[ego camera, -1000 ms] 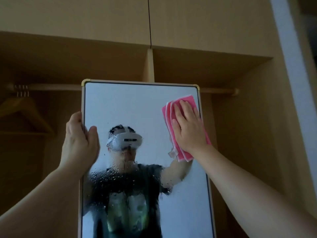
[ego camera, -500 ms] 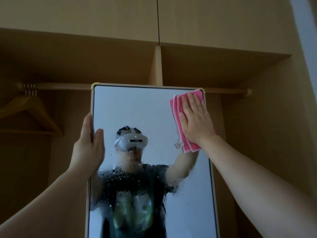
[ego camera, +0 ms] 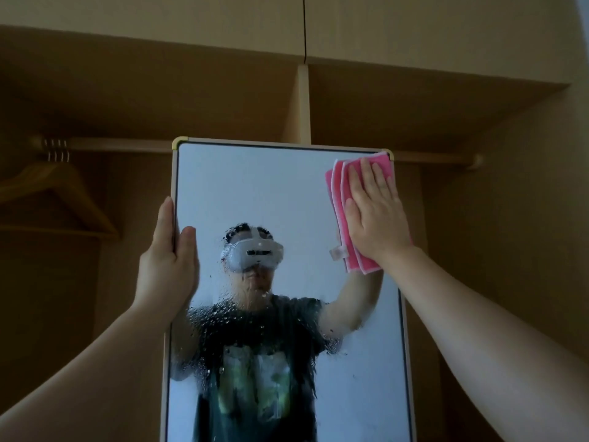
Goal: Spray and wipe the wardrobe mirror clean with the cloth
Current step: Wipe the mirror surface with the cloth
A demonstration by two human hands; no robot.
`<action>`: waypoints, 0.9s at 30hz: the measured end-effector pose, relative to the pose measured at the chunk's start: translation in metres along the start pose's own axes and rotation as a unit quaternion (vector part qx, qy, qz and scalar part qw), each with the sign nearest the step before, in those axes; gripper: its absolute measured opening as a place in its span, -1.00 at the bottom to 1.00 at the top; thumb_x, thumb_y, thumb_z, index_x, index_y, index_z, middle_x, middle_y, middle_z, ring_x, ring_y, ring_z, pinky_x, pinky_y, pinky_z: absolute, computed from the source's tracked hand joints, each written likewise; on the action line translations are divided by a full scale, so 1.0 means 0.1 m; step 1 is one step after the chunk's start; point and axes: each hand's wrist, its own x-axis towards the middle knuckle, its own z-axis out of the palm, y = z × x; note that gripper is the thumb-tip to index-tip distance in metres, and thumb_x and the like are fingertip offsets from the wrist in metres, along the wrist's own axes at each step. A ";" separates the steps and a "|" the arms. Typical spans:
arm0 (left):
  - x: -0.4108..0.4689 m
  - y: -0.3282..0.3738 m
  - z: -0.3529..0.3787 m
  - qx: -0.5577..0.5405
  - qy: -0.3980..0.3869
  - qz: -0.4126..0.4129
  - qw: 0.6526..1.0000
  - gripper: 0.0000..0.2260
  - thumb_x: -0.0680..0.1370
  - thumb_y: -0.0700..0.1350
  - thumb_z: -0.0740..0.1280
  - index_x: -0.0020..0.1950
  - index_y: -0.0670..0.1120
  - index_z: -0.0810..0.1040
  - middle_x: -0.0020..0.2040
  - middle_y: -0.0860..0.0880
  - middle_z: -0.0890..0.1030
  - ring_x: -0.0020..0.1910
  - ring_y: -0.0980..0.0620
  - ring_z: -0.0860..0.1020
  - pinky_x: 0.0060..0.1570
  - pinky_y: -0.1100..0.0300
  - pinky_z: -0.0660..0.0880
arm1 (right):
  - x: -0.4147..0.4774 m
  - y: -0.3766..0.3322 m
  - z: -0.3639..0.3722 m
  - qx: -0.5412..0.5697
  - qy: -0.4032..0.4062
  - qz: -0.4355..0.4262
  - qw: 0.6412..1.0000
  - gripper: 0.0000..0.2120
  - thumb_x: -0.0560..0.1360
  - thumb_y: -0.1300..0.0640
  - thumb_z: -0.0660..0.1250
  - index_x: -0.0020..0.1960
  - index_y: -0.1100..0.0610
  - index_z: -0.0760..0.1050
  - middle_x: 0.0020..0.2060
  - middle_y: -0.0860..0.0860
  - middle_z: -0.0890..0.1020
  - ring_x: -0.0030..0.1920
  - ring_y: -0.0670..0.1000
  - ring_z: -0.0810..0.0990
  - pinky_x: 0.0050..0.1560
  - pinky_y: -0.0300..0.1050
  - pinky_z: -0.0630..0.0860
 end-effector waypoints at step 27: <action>-0.07 0.08 -0.02 -0.012 0.005 -0.012 1.000 -0.53 0.64 0.09 0.12 0.50 0.28 0.03 -0.20 0.39 0.41 -0.34 0.57 0.42 -0.32 0.38 0.30 | -1.34 -0.30 0.20 0.020 -0.052 -0.096 0.994 -0.43 0.64 -0.11 -0.14 0.59 0.07 -0.10 0.56 0.13 0.05 0.56 0.22 -0.05 0.50 0.28 0.05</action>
